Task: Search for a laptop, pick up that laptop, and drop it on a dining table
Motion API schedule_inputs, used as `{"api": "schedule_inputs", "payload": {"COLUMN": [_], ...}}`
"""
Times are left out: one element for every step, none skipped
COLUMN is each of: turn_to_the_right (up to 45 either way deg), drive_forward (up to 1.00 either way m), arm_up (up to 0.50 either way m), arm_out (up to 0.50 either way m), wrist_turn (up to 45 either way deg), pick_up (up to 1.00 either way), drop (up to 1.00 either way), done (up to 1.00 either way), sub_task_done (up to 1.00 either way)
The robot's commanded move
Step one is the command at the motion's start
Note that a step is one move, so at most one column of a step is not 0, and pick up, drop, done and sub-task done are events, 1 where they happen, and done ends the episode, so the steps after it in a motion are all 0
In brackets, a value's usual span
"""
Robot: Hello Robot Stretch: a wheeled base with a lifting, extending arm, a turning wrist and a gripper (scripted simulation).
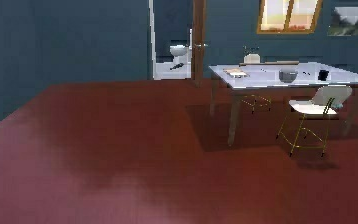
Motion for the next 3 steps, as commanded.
{"api": "schedule_inputs", "payload": {"turn_to_the_right": [0.0,-3.0,-3.0], "drive_forward": [1.0,0.0,0.0], "arm_up": [0.0,0.0,0.0], "arm_out": [0.0,0.0,0.0], "wrist_turn": [0.0,0.0,0.0], "pick_up": [0.0,0.0,0.0], "drop": [0.0,0.0,0.0], "done": [0.0,0.0,0.0], "sub_task_done": [0.0,0.0,0.0]}}
